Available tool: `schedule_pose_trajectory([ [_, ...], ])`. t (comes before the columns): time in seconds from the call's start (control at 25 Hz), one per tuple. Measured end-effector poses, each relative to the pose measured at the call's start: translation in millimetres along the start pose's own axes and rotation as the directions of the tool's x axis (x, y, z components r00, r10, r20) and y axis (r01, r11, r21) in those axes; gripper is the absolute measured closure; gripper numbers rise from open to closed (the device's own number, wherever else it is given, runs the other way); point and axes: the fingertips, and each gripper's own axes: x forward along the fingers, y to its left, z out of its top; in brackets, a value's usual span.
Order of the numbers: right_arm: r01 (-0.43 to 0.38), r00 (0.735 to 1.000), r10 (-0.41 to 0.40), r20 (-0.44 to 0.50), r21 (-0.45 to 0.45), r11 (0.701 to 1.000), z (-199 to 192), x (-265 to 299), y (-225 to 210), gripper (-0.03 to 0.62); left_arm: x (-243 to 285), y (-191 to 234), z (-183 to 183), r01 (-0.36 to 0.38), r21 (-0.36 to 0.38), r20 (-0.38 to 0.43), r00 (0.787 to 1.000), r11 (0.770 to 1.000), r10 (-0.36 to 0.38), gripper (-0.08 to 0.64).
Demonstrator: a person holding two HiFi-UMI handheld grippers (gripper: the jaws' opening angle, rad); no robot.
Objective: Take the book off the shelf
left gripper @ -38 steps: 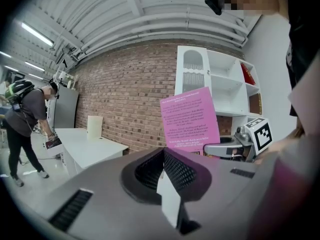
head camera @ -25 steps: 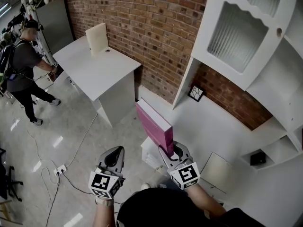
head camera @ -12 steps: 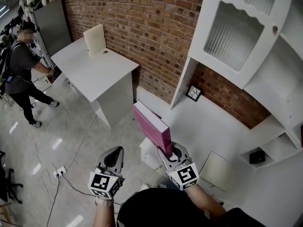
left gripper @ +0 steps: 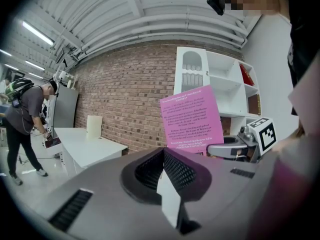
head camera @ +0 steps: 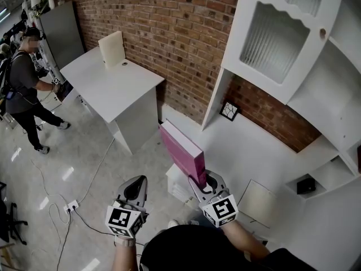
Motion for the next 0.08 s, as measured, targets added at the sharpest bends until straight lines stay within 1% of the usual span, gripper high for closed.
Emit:
schedule_pose_trajectory([
  [0.08,0.001,1.000,-0.001,0.001,0.001,1.000,0.4,-2.5,0.1,0.456,-1.3,-1.5,0.6,0.000,-0.001,0.001,1.000,1.000,0.000,0.551],
])
